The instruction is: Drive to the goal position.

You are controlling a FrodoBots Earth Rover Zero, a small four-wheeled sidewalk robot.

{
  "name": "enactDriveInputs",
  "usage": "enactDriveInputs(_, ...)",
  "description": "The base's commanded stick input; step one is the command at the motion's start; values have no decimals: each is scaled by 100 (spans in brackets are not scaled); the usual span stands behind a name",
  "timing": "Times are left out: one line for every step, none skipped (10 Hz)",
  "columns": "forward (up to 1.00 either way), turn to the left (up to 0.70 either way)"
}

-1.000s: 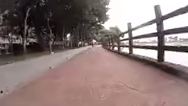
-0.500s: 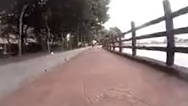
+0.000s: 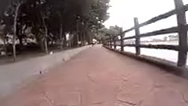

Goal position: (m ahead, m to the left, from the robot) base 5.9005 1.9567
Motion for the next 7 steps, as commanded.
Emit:
enactDriveInputs(70,0)
enactDriveInputs(70,0)
enactDriveInputs(70,0)
enactDriveInputs(70,0)
enactDriveInputs(70,0)
enactDriveInputs(70,0)
enactDriveInputs(70,0)
